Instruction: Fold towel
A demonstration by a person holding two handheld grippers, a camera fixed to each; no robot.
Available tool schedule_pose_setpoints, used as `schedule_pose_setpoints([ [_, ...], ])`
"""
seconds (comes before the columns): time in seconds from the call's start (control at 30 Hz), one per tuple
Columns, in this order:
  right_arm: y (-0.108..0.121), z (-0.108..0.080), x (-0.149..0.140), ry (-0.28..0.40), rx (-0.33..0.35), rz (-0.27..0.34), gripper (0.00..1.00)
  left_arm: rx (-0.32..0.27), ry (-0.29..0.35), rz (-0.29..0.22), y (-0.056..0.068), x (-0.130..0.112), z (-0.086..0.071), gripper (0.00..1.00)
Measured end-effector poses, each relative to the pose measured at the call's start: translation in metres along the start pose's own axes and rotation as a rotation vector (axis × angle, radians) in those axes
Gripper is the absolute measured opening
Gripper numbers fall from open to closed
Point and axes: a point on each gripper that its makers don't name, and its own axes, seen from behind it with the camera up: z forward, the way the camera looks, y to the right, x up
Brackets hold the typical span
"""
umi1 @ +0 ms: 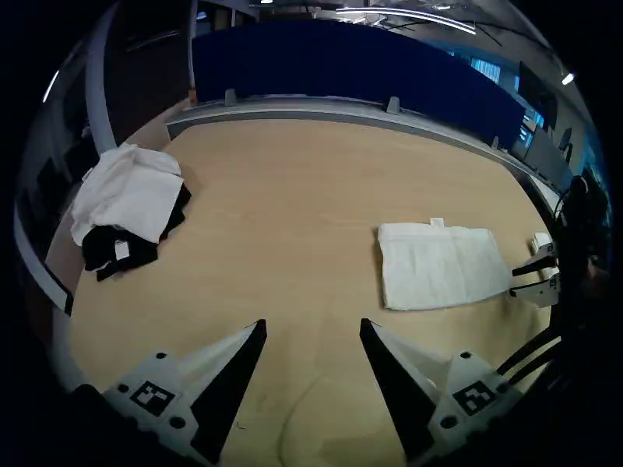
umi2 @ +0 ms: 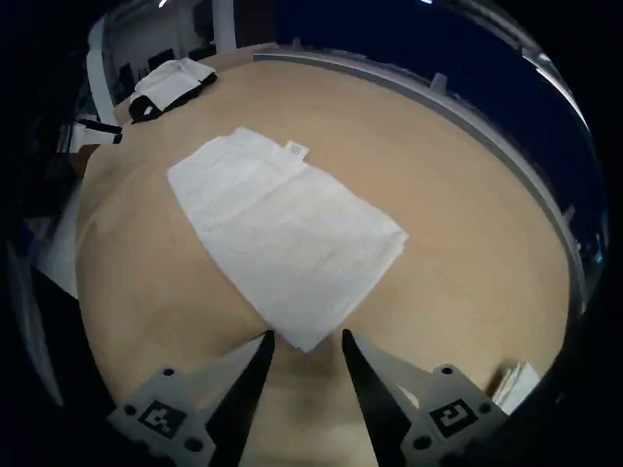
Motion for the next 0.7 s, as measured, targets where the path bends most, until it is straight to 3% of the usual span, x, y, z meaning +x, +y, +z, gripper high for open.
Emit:
schedule_pose_setpoints([
  [0.23,-0.003,0.002,-0.008,-0.015,0.013,-0.005,0.44,0.017,0.009,-0.03,-0.007,-0.003,-0.012,0.89],
  [0.47,-0.006,0.003,-0.01,-0.017,0.018,-0.004,0.14,0.025,0.008,-0.049,-0.011,-0.006,-0.013,0.89],
  [0.6,-0.007,0.003,-0.008,-0.013,0.012,-0.014,0.05,0.028,0.006,-0.05,-0.011,-0.007,-0.014,0.89],
  [0.7,-0.006,0.003,-0.006,-0.011,0.004,-0.023,0.04,0.027,0.006,-0.056,-0.011,-0.008,-0.014,0.89],
])
